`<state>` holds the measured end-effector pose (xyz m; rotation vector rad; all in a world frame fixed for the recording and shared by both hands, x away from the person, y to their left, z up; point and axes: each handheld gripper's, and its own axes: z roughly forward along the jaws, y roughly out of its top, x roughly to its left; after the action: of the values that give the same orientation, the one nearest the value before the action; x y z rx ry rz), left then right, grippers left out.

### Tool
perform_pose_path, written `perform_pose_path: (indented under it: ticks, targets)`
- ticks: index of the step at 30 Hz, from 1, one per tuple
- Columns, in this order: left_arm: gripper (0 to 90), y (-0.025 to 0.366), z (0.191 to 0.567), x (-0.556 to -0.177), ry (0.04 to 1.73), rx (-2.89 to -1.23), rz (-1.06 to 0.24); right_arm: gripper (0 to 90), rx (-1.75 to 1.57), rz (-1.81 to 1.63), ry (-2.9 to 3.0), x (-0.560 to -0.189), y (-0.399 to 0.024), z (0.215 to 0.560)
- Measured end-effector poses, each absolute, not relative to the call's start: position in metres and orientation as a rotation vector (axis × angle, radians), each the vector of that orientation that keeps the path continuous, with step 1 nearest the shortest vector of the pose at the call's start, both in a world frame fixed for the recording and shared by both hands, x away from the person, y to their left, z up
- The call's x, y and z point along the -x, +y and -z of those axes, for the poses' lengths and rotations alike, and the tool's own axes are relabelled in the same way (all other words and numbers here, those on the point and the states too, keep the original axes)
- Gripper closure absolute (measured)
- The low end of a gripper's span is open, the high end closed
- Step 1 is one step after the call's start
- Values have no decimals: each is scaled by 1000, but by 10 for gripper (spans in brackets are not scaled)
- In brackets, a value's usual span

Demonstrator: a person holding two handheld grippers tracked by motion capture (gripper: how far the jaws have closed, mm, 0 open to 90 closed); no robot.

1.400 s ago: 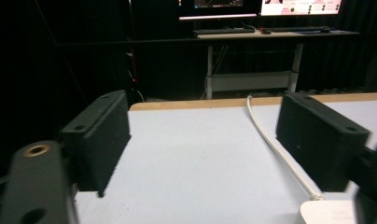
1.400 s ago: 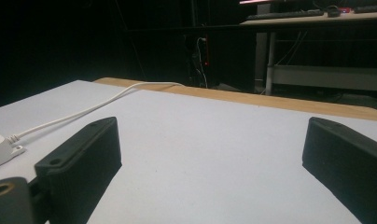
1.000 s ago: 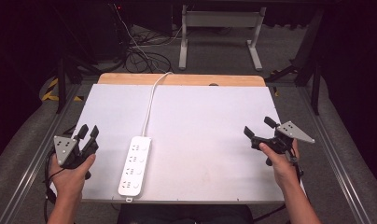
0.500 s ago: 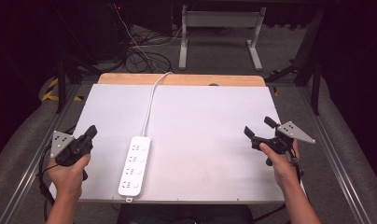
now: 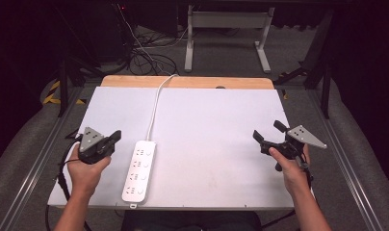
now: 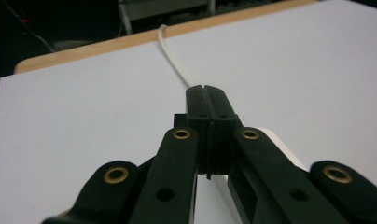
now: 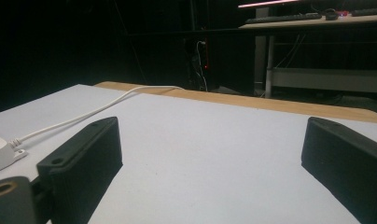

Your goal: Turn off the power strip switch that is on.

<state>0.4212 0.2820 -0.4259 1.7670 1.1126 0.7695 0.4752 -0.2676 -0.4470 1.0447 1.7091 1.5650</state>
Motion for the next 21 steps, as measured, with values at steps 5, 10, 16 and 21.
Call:
perform_pose_path:
  ticks: [5,10,16,21]
  targets:
    - [900,255,430,-434,997,-1950,-695,55,-1049,-1566,1707,-474,-268,447]
    - [900,240,437,-443,939,-2080,-613,56,-1054,-1564,1704,-474,-269,447]
    - [900,227,443,-449,902,-2174,-546,58,-1053,-1563,1705,-474,-269,447]
    - [900,224,447,-453,907,-2210,-521,58,-1050,-1560,1710,-474,-268,448]
